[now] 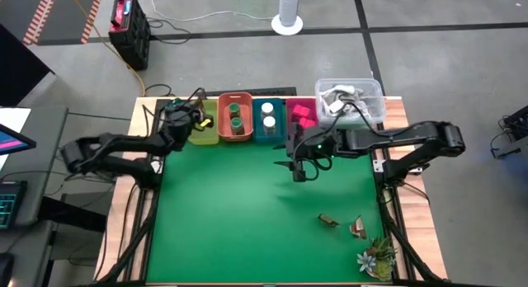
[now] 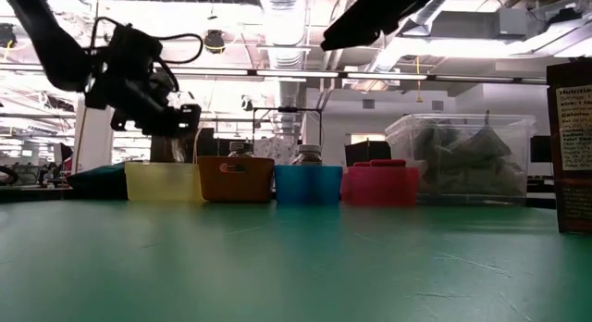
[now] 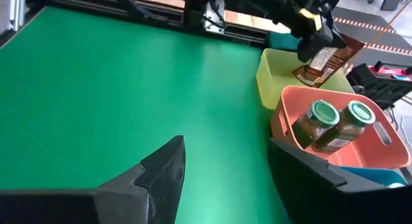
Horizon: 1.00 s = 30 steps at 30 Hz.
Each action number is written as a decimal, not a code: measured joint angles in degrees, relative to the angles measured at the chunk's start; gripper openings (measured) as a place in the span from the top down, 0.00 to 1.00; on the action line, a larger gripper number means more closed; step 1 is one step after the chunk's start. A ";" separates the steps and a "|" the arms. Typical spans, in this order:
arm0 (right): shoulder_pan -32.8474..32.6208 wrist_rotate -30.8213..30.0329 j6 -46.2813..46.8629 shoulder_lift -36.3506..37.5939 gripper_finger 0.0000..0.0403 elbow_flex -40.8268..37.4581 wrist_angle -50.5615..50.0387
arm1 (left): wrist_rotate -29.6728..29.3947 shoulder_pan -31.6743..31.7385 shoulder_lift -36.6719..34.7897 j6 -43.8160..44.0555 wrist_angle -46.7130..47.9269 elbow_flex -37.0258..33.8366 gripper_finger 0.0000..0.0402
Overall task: Sort spices by type
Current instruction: Put the top left orange spice pack into the yellow bin, then put the left orange spice pack into the yellow bin
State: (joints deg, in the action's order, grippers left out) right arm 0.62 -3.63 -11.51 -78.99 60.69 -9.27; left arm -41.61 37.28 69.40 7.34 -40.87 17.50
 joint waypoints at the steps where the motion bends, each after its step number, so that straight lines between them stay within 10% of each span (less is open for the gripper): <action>1: -0.18 -0.01 0.16 0.29 0.38 0.00 -0.58 | -1.07 0.00 1.73 -0.03 -1.79 0.00 1.00; 17: -1.33 0.04 0.59 0.70 0.38 0.00 -3.49 | -6.72 -0.39 17.91 0.18 -16.61 0.00 0.97; 30: -1.33 0.04 1.09 0.70 0.38 0.00 -3.57 | -6.57 -0.66 18.19 0.43 -16.87 0.00 0.69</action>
State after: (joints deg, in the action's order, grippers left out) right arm -0.71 -3.60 -10.42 -78.28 60.69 -12.83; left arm -48.18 36.62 87.59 7.76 -57.74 17.50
